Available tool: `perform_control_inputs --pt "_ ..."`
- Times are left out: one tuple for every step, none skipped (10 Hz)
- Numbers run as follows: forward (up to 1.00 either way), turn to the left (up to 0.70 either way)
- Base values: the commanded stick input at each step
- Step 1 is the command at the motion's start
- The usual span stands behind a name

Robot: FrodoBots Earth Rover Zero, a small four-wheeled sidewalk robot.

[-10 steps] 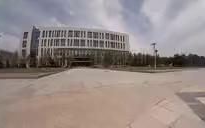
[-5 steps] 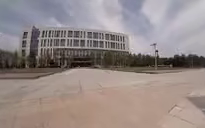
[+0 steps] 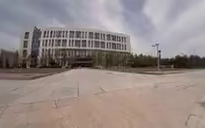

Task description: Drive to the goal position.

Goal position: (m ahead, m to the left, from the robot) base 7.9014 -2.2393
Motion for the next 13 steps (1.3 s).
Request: perform_control_inputs --pt "0.70 0.00" --pt "0.70 0.00" --pt "0.70 0.00" --pt "0.70 0.00" --pt "0.70 0.00" --pt "0.70 0.00" --pt "0.70 0.00" --pt "0.70 0.00" --pt "0.70 0.00" --pt "0.70 0.00" --pt "0.70 0.00" --pt "0.70 0.00" --pt "0.70 0.00"
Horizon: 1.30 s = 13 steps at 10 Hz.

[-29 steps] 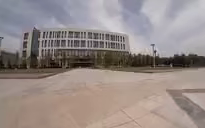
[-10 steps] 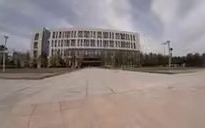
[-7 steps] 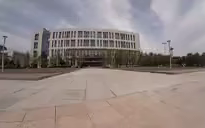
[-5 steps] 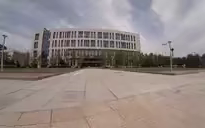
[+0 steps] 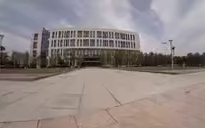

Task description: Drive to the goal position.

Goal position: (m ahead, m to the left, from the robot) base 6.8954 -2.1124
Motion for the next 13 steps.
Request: perform_control_inputs --pt "0.70 0.00" --pt "0.70 0.00" --pt "0.70 0.00" --pt "0.70 0.17" --pt "0.70 0.31" --pt "0.70 0.35" --pt "0.70 0.35" --pt "0.70 0.35" --pt "0.70 0.00" --pt "0.70 0.00" --pt "0.70 0.00" --pt "0.70 0.00" --pt "0.70 0.00"
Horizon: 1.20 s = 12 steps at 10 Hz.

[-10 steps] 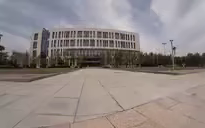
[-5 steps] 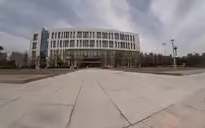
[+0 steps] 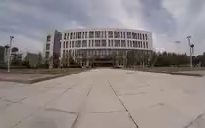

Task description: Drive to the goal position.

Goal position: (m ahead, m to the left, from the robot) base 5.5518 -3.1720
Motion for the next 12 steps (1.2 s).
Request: perform_control_inputs --pt "0.70 0.00" --pt "0.70 0.00" --pt "0.70 0.00" --pt "0.70 0.00" --pt "0.70 0.00" --pt "0.70 0.00" --pt "0.70 0.00" --pt "0.70 0.00" --pt "0.70 0.00" --pt "0.70 0.00" --pt "0.70 0.00" --pt "0.70 0.00"
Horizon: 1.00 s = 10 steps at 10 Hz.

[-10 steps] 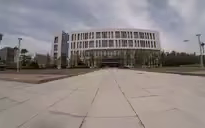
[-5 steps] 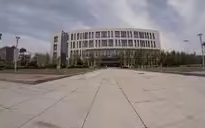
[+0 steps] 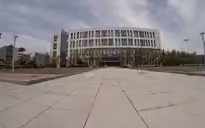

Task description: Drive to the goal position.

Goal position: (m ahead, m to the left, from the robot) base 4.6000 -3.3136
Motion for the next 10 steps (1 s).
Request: perform_control_inputs --pt "0.70 0.00" --pt "0.70 0.00" --pt "0.70 0.00" --pt "0.70 0.00" --pt "0.70 0.00" --pt "0.70 0.00" --pt "0.70 0.00" --pt "0.70 0.00" --pt "0.70 0.00" --pt "0.70 0.00"
